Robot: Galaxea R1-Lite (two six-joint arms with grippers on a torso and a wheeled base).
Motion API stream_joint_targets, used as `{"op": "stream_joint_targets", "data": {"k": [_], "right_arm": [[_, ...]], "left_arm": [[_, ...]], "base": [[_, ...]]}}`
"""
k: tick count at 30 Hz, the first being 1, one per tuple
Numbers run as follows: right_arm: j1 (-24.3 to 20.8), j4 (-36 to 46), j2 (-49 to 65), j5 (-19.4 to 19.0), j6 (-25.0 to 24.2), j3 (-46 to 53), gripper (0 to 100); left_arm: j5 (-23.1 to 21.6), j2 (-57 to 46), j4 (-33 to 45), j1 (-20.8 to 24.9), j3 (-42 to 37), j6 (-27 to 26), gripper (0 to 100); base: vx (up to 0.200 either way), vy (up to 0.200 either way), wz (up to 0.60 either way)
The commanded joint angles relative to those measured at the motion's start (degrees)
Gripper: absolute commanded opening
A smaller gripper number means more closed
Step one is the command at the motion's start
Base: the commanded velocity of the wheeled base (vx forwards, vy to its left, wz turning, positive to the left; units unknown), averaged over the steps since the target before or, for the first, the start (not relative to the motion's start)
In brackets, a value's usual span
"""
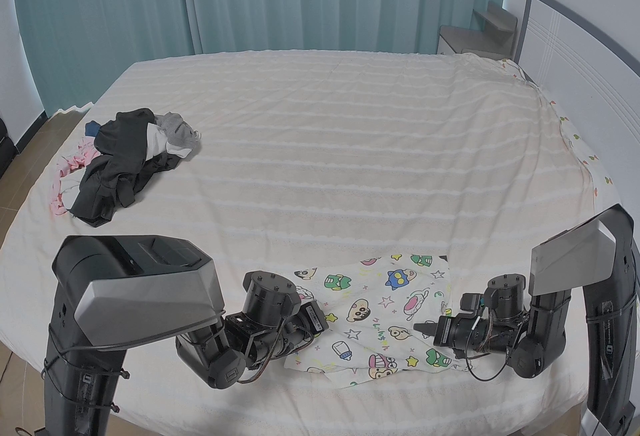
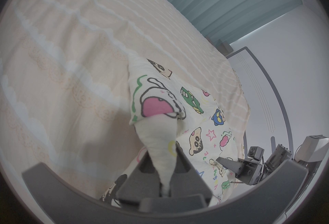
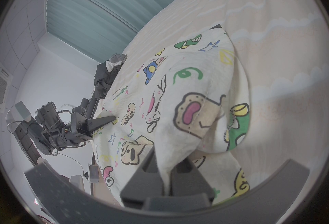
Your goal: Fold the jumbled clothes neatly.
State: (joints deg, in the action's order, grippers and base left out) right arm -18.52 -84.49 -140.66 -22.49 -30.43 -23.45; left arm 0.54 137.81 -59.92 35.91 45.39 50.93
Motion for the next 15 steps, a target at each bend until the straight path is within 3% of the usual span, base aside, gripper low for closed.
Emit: {"op": "stream_joint_targets", "data": {"k": [1,2,15], "right_arm": [[0.0,-0.1,-0.2,0.0,0.0,0.2,0],[0.0,-0.3,-0.3,0.0,0.0,0.3,0],[-0.8,-0.9,0.2,0.3,0.1,0.5,0]], "left_arm": [[0.1,-0.2,0.0,0.0,0.1,0.0,0],[0.2,-0.2,0.0,0.0,0.0,0.0,0],[0.4,-0.6,0.0,0.1,-0.5,0.0,0]], "base": [[0.0,0.0,0.0],[0.0,0.0,0.0],[0.0,0.2,0.0]]}}
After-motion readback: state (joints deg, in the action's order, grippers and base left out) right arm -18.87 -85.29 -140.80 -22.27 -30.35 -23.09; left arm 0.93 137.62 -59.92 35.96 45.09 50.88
